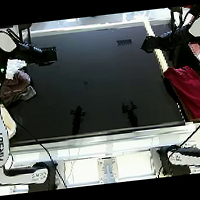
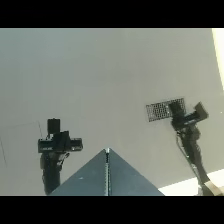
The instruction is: Fold the shirts.
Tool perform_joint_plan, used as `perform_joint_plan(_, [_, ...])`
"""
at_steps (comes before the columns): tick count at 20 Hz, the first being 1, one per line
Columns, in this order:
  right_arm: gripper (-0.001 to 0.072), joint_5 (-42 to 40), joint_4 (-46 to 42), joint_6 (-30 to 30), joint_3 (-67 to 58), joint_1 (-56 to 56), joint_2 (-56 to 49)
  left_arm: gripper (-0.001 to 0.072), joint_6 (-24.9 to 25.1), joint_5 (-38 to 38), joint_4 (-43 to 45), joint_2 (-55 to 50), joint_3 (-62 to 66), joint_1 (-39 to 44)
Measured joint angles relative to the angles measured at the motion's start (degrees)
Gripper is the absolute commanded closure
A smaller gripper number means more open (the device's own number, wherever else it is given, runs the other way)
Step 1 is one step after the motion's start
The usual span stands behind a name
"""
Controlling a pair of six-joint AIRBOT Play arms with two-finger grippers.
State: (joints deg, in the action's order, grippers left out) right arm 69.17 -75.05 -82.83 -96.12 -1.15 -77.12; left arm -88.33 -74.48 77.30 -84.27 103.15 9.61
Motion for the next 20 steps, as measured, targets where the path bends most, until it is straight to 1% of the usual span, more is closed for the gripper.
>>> perform_joint_plan(10, [0.0041, 0.0, 0.0, 0.0, 0.0, 0.0, 0.0, 0.0687, 0.0, 0.0, 0.0, 0.0, 0.0, 0.0])
perform_joint_plan(13, [0.0041, 0.0, 0.0, 0.0, 0.0, 0.0, 0.0, 0.0685, 0.0, 1.4, 0.9, -0.1, 0.0, 0.0])
perform_joint_plan(14, [0.0040, -0.2, 0.0, 0.0, 0.0, 0.0, 0.0, 0.0649, 0.5, 2.2, 2.9, -0.1, 0.0, 0.0])
perform_joint_plan(16, [0.0040, -1.6, 0.0, 0.0, 0.0, 0.0, 0.0, 0.0194, 1.4, 3.1, 10.8, -0.1, 0.0, -0.2])
perform_joint_plan(17, [0.0040, -2.6, 0.0, 0.0, 0.0, 0.0, 0.0, 0.0182, 1.4, 3.3, 17.3, -0.1, 0.0, -0.6])
perform_joint_plan(19, [0.0039, -4.6, 0.1, 0.0, 0.0, 0.0, 0.0, 0.0182, -1.3, 2.5, 32.4, -0.3, 0.0, -2.6])
perform_joint_plan(20, [0.0040, -5.4, 0.2, 0.0, 0.0, 0.0, 0.0, 0.0182, -2.8, 1.7, 38.2, -0.5, 0.0, -4.5])
